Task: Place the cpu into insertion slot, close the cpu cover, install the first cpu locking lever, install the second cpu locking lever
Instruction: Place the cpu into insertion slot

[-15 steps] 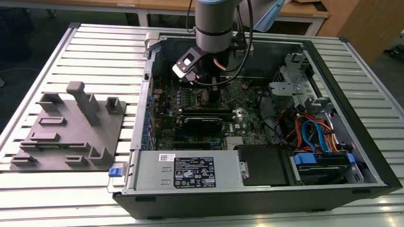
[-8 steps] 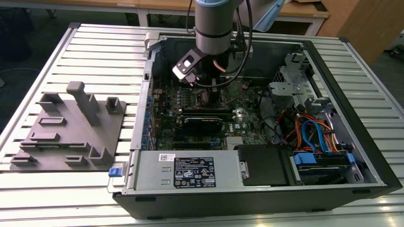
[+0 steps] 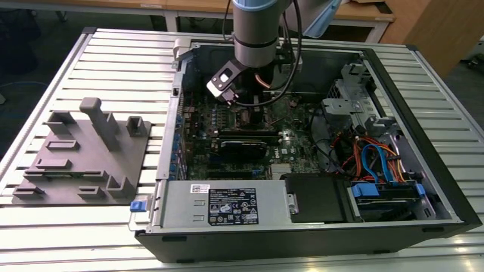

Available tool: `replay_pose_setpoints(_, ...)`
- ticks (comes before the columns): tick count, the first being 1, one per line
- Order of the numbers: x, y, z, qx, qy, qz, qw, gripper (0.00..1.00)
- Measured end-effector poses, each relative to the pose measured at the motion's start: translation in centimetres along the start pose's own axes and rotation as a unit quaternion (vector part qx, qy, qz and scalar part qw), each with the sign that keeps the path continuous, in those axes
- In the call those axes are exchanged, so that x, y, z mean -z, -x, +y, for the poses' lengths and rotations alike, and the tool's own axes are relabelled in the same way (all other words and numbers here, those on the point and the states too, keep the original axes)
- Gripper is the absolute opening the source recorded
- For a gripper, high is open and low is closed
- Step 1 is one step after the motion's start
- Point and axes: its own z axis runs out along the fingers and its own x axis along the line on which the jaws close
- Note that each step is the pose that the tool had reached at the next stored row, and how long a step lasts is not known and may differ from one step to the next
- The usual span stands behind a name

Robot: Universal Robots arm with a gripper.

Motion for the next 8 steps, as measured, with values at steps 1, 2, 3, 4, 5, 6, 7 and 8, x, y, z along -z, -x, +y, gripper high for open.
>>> replay_pose_setpoints(1, -0.03, -0.01, 0.0, 0.0, 0.0, 0.0, 1.0, 0.54)
replay_pose_setpoints(2, -0.05, -0.03, 0.0, 0.0, 0.0, 0.0, 1.0, 0.54)
replay_pose_setpoints(3, -0.07, -0.03, -0.01, 0.0, 0.0, 0.0, 1.0, 0.54)
replay_pose_setpoints(4, -0.1, -0.03, -0.01, 0.0, 0.0, 0.0, 1.0, 0.54)
replay_pose_setpoints(5, -0.13, -0.04, -0.01, 0.0, 0.0, 0.0001, 1.0, 0.54)
replay_pose_setpoints(6, -0.17, -0.04, -0.01, 0.0, 0.0, 0.0002, 1.0, 0.54)
replay_pose_setpoints(7, -0.22, -0.04, -0.02, 0.0, 0.0001, 0.0004, 1.0, 0.54)
replay_pose_setpoints(8, -0.27, -0.04, -0.02, 0.0, 0.0, 0.0004, 1.0, 0.54)
